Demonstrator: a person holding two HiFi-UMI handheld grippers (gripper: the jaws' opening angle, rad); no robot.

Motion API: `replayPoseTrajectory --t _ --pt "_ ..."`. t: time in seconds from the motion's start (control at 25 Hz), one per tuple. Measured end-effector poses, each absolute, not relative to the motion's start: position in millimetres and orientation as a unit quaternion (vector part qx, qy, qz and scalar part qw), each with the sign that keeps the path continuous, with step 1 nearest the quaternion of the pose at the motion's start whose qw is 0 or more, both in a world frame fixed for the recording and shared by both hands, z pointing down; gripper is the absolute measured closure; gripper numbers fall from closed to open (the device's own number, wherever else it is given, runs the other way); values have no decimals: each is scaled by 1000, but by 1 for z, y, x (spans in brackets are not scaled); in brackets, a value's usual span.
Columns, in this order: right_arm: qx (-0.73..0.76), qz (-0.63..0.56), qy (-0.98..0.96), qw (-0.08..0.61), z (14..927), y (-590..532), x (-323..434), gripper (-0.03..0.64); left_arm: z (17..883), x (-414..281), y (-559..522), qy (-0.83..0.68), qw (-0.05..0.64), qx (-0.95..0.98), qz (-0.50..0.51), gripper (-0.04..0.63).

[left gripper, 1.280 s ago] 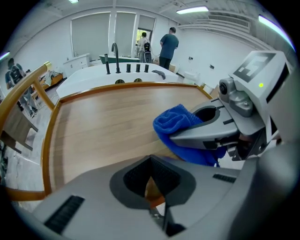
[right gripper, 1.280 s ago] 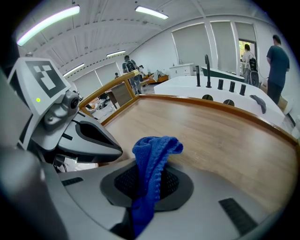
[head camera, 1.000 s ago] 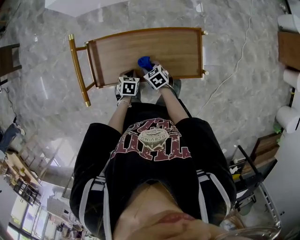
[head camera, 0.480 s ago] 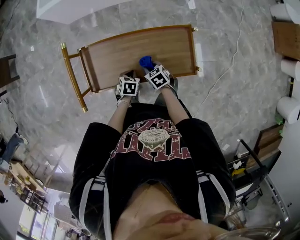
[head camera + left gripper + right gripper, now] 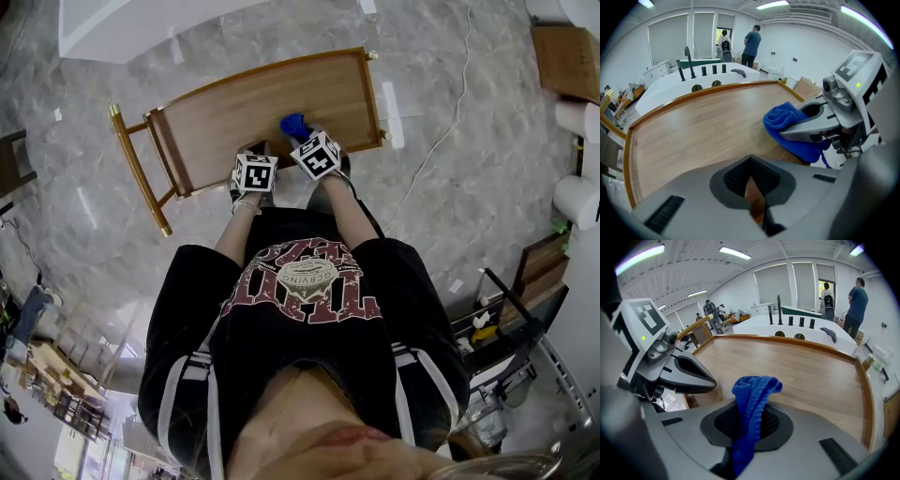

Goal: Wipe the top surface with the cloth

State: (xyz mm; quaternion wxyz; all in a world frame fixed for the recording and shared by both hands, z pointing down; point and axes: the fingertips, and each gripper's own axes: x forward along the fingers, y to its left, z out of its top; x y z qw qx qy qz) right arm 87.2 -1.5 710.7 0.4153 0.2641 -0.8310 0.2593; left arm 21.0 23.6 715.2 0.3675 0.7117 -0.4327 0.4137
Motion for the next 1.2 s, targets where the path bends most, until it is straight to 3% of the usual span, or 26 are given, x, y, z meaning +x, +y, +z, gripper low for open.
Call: replayPoseTrajectory --t 1.2 --pt "399 295 -765 411 710 -16 224 561 714 115 10 -366 338 758 422 547"
